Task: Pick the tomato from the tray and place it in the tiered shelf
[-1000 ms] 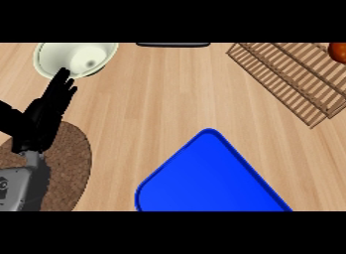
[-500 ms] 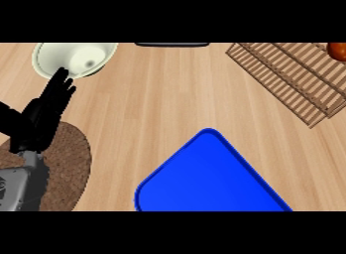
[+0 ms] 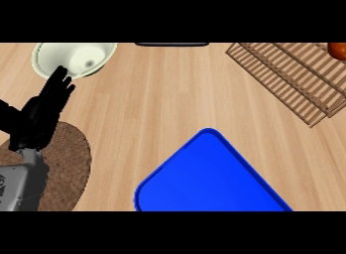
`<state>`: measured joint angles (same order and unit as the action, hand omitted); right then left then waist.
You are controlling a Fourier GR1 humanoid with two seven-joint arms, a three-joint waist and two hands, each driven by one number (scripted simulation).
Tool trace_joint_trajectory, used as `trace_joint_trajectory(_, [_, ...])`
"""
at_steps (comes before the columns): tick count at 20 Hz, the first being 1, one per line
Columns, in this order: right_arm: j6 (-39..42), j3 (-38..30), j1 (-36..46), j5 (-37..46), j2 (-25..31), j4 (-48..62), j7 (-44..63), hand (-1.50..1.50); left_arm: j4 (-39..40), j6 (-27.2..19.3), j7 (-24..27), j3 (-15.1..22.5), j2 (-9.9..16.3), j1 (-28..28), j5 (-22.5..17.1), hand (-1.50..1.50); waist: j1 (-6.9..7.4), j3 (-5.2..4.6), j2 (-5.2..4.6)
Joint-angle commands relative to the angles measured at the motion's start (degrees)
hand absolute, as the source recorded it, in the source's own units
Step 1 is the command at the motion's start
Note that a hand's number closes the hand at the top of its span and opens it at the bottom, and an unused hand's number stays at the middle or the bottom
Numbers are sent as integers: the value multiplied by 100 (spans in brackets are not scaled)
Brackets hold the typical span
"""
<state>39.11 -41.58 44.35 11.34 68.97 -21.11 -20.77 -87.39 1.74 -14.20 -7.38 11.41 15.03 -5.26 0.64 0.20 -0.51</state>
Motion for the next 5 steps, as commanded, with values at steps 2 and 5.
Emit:
trace_joint_trajectory(2, [427, 75, -627, 71, 153, 18, -1257, -150, -173, -248, -209, 216, -220, 108, 173, 0, 6, 9, 4])
trace_joint_trajectory(5, [388, 256, -935, 150, 67, -142, -1611, -150, 212, -215, 163, 166, -250, 5, 235, 0, -50, -2, 13])
